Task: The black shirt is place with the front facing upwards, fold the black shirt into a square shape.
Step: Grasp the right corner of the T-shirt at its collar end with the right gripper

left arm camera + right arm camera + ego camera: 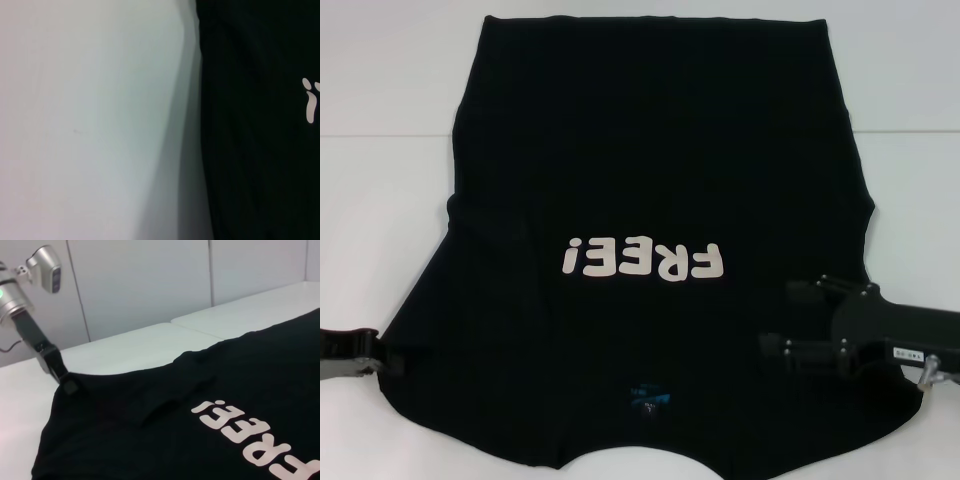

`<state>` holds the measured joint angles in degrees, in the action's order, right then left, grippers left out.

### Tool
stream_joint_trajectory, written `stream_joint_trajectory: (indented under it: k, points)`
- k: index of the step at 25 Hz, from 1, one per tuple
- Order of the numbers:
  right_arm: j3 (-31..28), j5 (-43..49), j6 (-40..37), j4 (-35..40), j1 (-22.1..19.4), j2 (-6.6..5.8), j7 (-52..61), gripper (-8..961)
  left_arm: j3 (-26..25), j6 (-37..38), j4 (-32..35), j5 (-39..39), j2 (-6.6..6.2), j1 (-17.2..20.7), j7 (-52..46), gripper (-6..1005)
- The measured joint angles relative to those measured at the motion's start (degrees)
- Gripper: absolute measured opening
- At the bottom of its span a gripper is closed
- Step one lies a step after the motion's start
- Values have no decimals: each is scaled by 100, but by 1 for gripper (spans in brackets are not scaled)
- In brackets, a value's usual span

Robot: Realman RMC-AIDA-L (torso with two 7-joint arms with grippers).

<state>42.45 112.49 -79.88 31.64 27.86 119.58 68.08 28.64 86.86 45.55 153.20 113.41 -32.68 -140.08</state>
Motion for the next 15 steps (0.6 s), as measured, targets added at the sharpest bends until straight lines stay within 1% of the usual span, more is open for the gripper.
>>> stream_joint_trajectory:
  k: [2, 4, 5, 7, 11, 13, 15]
  points:
    - [0, 2, 0, 76, 30, -38, 491, 928, -21, 3, 4, -5, -3, 9, 23, 2]
    - [10, 22, -50, 253, 54, -110, 1252, 928, -65, 54, 9, -33, -14, 19, 89, 3]
    - [26, 58, -120, 419, 61, -169, 1823, 928, -83, 78, 11, -43, -19, 20, 123, 4]
    - [51, 188, -278, 811, 76, -332, 3022, 928, -169, 138, 14, -58, -28, 22, 243, 5]
    - [-26, 906, -931, 1575, 291, -770, 5619, 927, -372, 176, 16, -97, -39, 30, 526, 8]
    - [-171, 1472, -1253, 1839, 457, -916, 6724, 927, -400, 178, 16, -123, -40, 34, 608, 9]
    - [-325, 2020, -1535, 1995, 644, -980, 7365, 927, -420, 182, 16, -136, -40, 38, 683, 11]
